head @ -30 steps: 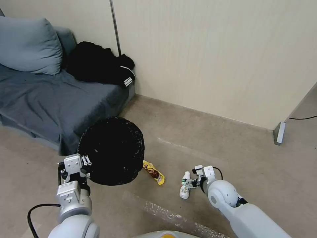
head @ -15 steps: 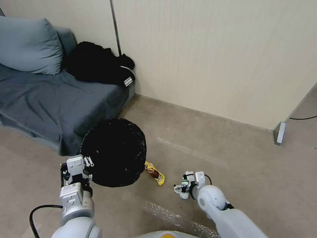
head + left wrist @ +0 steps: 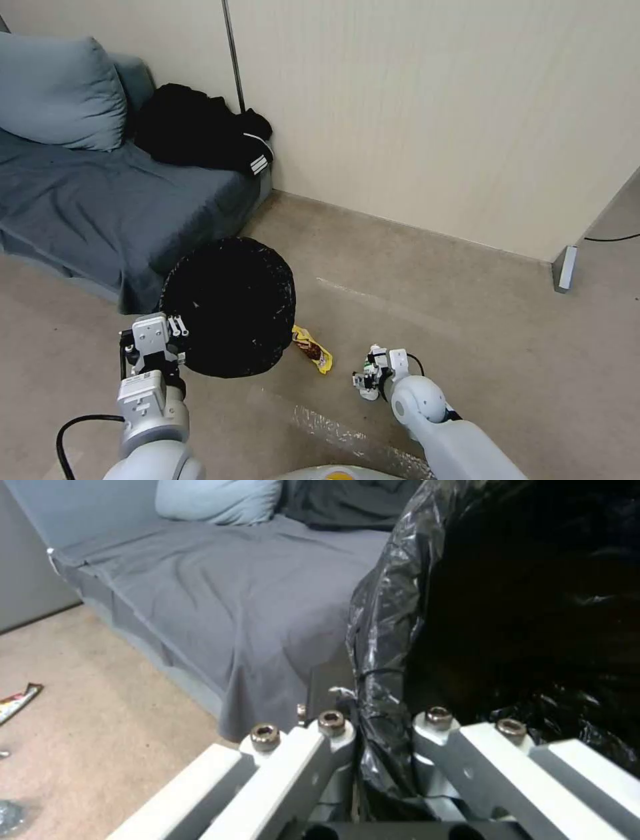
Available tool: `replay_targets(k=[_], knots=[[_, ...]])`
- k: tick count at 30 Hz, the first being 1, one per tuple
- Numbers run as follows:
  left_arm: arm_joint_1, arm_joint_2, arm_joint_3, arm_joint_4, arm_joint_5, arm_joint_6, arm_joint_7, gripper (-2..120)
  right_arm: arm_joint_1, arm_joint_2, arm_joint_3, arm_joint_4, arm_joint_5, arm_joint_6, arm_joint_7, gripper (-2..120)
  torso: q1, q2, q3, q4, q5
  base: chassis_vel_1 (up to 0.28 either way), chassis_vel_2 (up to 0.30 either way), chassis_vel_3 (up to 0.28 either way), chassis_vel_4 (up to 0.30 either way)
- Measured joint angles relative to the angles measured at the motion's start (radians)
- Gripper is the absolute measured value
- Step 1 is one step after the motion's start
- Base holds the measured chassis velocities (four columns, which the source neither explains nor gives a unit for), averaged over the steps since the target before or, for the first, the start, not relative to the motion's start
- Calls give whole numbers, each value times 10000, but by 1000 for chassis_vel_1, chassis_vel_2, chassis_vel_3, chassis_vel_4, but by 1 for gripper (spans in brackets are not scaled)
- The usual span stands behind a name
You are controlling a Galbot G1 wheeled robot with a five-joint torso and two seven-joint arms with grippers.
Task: Pick up the trash bin, then pick up the garbage from the floor and place it into the trash bin.
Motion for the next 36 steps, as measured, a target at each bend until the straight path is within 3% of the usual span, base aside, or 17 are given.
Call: replay_targets(k=[1,5,9,19,23,30,32,33,35,36], knots=[[0,0,0,0,0,0,0,3,0,0,0,0,0,0,0,67,0,0,0,0,0,0,0,0,0],[-3,-7,12,13,2,0,-4,3,115,83,61,-289,-199,238,-82,45,0,0,0,0,0,0,0,0,0],[-2,-22,3,9,2,0,-6,3,182,138,85,-315,-246,283,-103,36,0,0,0,0,0,0,0,0,0],[-65,58,-89,168,-154,0,-6,3,202,100,393,-236,-353,411,-122,15,0,0,0,-1,0,0,0,0,0],[-71,121,-75,250,-179,2,-5,3,201,22,528,45,-338,415,-123,13,0,0,0,1,1,0,0,0,0],[-227,164,-51,377,-175,37,7,3,-35,-399,1169,2185,-284,882,-135,12,1,-1,0,-1,2,0,0,0,0],[-265,222,-23,440,-154,58,14,3,-83,-778,1562,4087,-131,1440,-266,11,0,-1,-1,3,1,0,0,0,0],[-265,222,-23,440,-154,58,14,3,-83,-778,1562,4087,-131,1440,-266,11,0,-1,-1,3,1,0,0,0,0],[-237,319,52,528,-76,58,38,3,-125,-1367,1750,5877,77,1916,-590,11,1,-1,0,1,2,0,0,0,0],[-234,333,64,541,-70,58,45,3,-128,-1458,1773,6141,94,1987,-662,11,0,0,-1,1,3,0,0,0,0]])
